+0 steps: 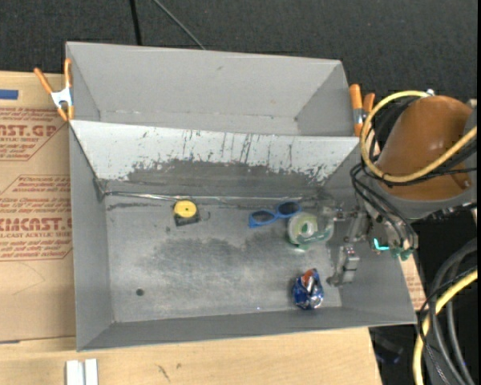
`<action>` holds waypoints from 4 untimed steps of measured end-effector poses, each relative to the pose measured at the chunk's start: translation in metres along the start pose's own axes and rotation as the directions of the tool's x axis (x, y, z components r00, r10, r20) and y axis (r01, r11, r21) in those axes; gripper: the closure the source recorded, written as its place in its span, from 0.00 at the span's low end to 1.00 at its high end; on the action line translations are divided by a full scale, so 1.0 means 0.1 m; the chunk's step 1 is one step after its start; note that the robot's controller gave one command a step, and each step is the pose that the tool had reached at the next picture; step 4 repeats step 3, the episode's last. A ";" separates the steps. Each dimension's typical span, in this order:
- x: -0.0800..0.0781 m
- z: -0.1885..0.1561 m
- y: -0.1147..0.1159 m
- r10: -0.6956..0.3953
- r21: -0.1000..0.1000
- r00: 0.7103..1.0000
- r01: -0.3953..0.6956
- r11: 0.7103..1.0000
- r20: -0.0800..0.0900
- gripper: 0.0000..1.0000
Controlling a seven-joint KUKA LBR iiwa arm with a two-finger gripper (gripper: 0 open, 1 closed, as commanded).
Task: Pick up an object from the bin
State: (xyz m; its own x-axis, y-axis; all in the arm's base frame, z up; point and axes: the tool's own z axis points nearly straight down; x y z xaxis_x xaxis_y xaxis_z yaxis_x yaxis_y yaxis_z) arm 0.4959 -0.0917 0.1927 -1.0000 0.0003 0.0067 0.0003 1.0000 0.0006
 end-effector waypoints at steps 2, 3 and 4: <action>0.10 1.19 0.06 -0.233 0.001 0.972 0.233 0.972 0.008 1.00; 0.04 -0.43 0.02 -0.269 0.006 0.963 0.269 0.963 0.015 1.00; 0.04 -0.43 0.02 -0.269 0.006 0.963 0.269 0.963 0.015 1.00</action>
Offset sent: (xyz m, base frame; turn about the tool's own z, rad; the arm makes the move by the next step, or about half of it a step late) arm -0.0128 0.0039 -0.1213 -0.2331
